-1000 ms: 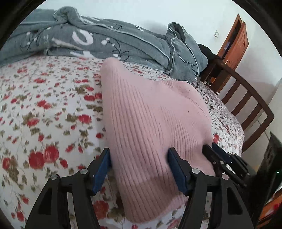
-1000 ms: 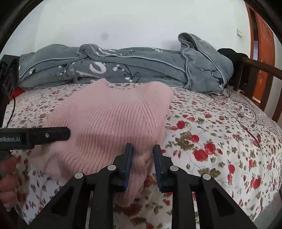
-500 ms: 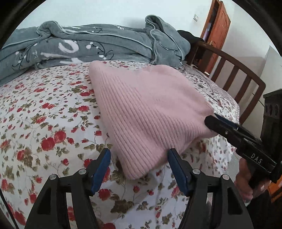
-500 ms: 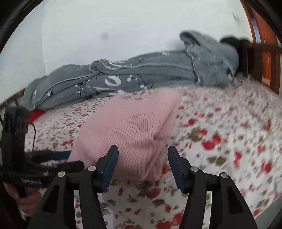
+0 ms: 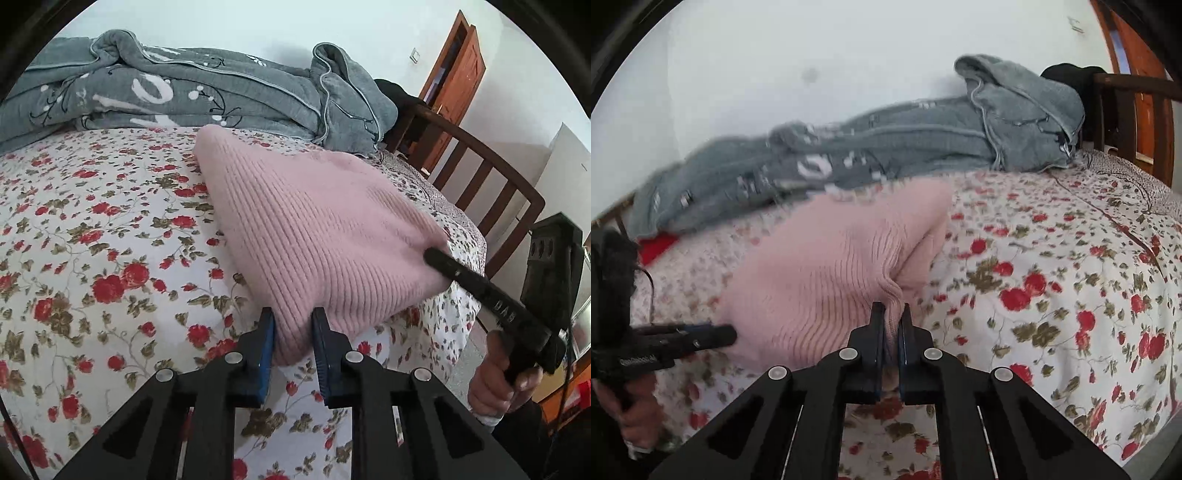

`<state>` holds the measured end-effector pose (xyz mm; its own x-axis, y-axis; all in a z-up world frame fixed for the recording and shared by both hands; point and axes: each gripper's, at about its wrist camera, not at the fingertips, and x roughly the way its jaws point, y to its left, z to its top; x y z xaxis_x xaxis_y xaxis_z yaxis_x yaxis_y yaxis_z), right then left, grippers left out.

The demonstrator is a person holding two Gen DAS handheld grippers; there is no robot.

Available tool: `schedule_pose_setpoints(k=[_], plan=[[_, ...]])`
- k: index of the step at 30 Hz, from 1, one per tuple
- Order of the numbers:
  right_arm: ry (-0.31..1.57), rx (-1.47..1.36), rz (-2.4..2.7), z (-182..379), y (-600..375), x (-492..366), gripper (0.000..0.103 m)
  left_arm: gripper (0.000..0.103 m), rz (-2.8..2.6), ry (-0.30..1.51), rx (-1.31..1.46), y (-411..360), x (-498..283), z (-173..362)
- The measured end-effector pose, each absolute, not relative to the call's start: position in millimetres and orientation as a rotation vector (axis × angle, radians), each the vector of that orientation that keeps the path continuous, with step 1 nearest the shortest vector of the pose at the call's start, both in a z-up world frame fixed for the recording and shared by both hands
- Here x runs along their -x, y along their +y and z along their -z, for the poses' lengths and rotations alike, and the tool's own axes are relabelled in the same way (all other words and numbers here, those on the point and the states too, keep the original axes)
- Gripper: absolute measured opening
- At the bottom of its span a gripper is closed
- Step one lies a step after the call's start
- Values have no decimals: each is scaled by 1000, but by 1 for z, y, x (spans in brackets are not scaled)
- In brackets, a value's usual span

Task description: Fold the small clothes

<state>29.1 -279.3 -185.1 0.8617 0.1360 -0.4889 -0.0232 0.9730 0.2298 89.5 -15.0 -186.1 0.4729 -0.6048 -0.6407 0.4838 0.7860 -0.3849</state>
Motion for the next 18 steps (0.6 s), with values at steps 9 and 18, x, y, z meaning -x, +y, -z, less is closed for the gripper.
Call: schedule_pose_setpoints(k=[9, 18], plan=[[565, -150, -104, 203, -270, -45, 21, 48, 697, 836, 124, -3, -83, 180], [547, -214, -79, 189, -283, -98, 22, 55, 625, 820, 104, 1, -98, 166]])
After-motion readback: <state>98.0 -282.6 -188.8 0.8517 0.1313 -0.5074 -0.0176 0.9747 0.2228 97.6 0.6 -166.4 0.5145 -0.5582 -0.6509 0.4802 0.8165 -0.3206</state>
